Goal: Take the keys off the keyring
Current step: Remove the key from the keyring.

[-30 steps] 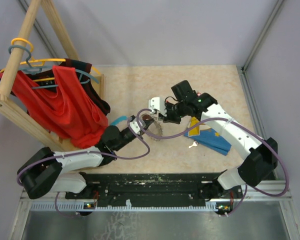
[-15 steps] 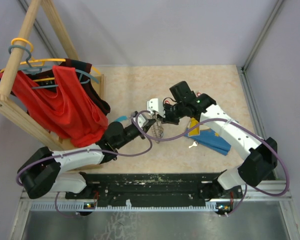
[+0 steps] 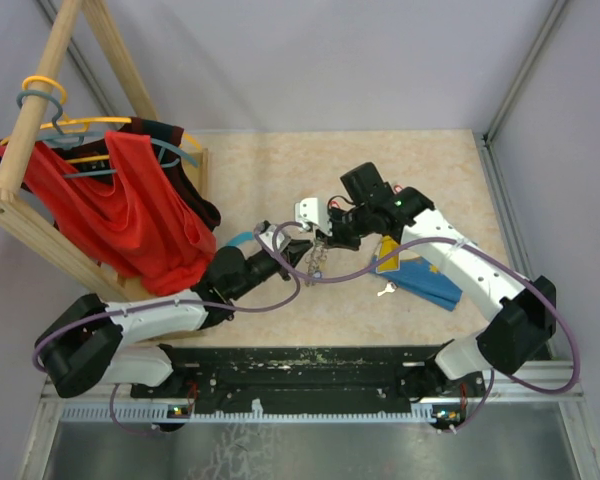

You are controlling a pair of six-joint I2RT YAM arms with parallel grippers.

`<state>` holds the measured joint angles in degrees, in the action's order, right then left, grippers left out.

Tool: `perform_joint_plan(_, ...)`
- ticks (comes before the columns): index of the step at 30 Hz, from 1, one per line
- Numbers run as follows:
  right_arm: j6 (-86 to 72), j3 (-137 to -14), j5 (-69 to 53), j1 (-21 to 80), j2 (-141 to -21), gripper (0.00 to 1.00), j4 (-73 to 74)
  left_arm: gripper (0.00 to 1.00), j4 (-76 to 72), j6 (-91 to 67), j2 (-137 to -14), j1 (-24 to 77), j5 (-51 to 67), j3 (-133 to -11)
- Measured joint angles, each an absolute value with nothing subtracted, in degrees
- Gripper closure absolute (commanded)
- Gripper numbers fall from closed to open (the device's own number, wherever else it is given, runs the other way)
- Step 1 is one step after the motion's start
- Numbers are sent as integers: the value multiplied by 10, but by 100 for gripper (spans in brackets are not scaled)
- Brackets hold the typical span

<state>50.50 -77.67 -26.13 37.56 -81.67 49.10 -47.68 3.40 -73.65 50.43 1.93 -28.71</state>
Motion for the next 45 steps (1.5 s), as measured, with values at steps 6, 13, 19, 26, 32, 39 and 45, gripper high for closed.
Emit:
perform_joint_plan(6, 505, -777, -285, 369, -817, 100, 504, 77, -554, 12, -736, 504, 37, -245)
perform_joint_plan(13, 504, -778, -315, 359, -816, 100, 512, 70, -681, -21, -737, 474, 86, -175)
perform_joint_plan(19, 504, -781, -331, 351, -814, 100, 520, 62, -764, -60, -740, 425, 154, -142)
perform_joint_plan(26, 511, -782, -345, 348, -811, 100, 524, 59, -837, -114, -780, 366, 269, -145)
perform_joint_plan(32, 524, -787, -355, 343, -810, 100, 536, 57, -858, -141, -826, 365, 345, -176)
perform_joint_plan(39, 540, -793, -370, 342, -808, 100, 545, 57, -864, -166, -864, 365, 367, -192)
perform_joint_plan(45, 545, -797, -376, 342, -808, 100, 550, 61, -865, -181, -872, 365, 366, -206)
